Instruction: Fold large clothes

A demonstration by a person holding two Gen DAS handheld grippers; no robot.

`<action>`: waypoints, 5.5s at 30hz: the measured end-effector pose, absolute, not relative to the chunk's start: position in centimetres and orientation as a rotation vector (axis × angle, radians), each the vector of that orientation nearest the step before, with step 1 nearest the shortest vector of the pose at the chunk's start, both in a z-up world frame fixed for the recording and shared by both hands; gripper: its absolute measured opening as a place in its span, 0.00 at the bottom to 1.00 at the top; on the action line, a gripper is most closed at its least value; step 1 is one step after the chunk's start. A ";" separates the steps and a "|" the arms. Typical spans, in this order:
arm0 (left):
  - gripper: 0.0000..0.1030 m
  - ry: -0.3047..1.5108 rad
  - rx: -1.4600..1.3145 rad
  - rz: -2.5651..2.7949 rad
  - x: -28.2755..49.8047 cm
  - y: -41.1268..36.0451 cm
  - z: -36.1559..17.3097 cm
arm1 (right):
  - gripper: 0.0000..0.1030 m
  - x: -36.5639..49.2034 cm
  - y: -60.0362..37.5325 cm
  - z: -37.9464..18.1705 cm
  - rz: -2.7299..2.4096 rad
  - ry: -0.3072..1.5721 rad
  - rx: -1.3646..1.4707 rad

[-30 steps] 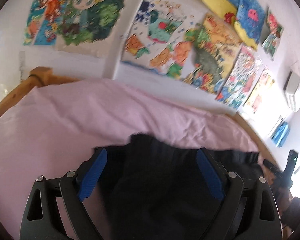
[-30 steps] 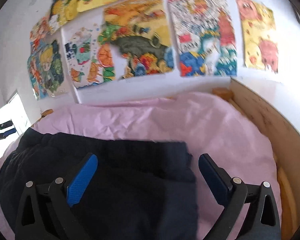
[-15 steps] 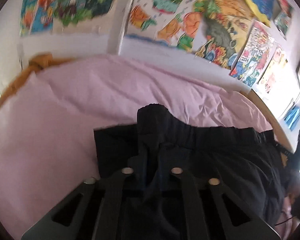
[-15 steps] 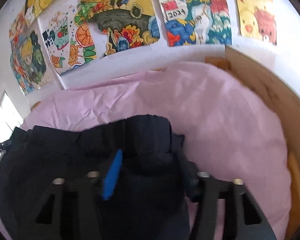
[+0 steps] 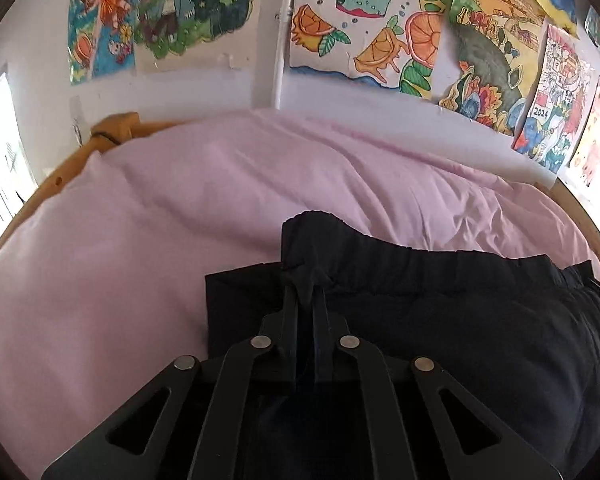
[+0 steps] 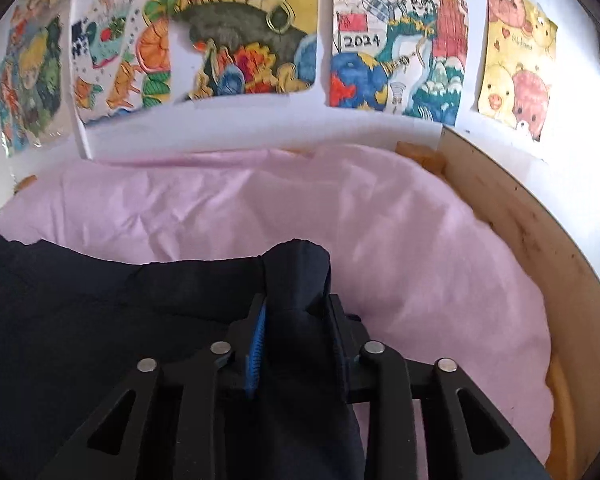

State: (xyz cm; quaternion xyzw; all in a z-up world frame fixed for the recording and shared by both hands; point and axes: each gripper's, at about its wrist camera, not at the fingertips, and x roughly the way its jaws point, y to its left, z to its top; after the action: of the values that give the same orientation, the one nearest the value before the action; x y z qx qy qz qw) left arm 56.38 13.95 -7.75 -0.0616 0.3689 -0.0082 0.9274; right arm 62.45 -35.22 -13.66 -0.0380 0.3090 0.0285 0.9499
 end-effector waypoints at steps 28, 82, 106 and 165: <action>0.96 0.699 0.044 -0.057 54.1 2.1 -9.9 | 1.00 57.9 -25.0 -16.0 0.201 0.526 -0.324; 0.99 0.695 -0.176 -0.255 54.1 5.6 -9.5 | 1.00 59.6 -24.0 -18.4 0.202 0.587 -0.323; 0.99 0.932 -0.394 -0.326 47.5 18.2 -8.7 | 1.00 54.1 -43.0 -15.7 0.513 0.736 0.281; 0.99 1.016 -0.289 -0.493 52.3 19.4 -13.5 | 1.00 63.2 -41.7 -21.2 0.824 0.977 0.400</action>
State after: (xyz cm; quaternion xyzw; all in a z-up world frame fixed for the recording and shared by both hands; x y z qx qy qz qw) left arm 52.35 19.40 -13.49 -0.1367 0.4797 -0.2329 0.8348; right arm 63.23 -41.67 -21.22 0.1856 0.4528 0.3819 0.7840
